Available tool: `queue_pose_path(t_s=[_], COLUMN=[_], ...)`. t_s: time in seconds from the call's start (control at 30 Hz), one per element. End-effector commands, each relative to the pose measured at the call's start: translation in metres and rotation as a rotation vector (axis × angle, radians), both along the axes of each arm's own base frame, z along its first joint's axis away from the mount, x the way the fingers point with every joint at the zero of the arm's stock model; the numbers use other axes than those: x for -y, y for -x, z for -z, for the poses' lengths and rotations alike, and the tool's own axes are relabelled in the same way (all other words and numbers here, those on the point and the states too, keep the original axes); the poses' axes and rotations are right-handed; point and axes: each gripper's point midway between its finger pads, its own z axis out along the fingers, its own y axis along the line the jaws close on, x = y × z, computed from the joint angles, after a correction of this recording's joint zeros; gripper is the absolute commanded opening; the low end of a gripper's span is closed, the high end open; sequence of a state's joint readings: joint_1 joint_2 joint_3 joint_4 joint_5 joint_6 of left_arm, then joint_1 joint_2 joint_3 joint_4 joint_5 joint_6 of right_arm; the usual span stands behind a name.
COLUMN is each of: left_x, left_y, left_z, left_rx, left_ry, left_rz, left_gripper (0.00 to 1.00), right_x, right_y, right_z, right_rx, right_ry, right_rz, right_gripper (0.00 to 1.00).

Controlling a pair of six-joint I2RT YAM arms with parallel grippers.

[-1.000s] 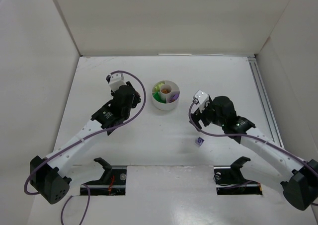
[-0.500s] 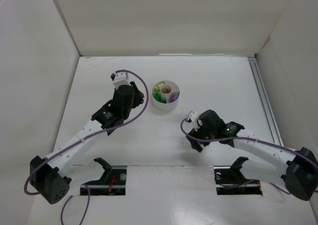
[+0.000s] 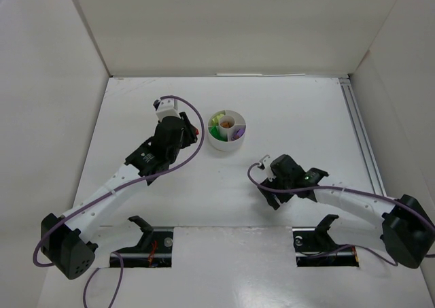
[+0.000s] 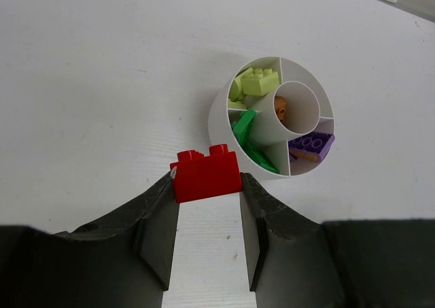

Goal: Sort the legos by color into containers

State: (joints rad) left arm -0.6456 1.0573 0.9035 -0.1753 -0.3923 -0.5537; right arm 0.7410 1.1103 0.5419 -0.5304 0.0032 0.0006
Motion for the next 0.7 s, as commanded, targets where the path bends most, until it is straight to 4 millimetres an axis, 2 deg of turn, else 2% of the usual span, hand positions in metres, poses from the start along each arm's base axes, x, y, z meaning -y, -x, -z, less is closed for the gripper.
queue_pose_path(t_s=[0.0, 0.17, 0.37, 0.4, 0.47, 0.6, 0.67], left_x=[-0.001, -0.001, 0.000, 0.000, 0.000, 0.001, 0.003], left_y=[-0.001, 0.000, -0.002, -0.002, -0.002, -0.002, -0.002], left_z=[-0.012, -0.009, -0.011, -0.011, -0.011, -0.015, -0.016], left_rx=[0.042, 0.034, 0.034, 0.034, 0.034, 0.043, 0.048], left_ry=[0.016, 0.006, 0.006, 0.006, 0.006, 0.003, 0.005], left_rz=[0.003, 0.014, 0.014, 0.014, 0.014, 0.018, 0.034], left_gripper=[0.00, 0.00, 0.00, 0.00, 0.00, 0.00, 0.00], right_x=[-0.003, -0.012, -0.016, -0.018, -0.017, -0.014, -0.017], right_y=[-0.007, -0.017, -0.027, -0.029, -0.028, -0.026, -0.029], right_z=[-0.001, -0.008, -0.010, -0.013, -0.010, -0.009, -0.016], right_rx=[0.027, 0.077, 0.111, 0.118, 0.110, 0.099, 0.123], right_ry=[-0.007, -0.041, -0.038, -0.044, -0.037, -0.021, -0.037], right_rz=[0.028, 0.011, -0.011, -0.011, -0.011, -0.020, -0.027], right_gripper=[0.80, 0.74, 0.74, 0.58, 0.45, 0.36, 0.31])
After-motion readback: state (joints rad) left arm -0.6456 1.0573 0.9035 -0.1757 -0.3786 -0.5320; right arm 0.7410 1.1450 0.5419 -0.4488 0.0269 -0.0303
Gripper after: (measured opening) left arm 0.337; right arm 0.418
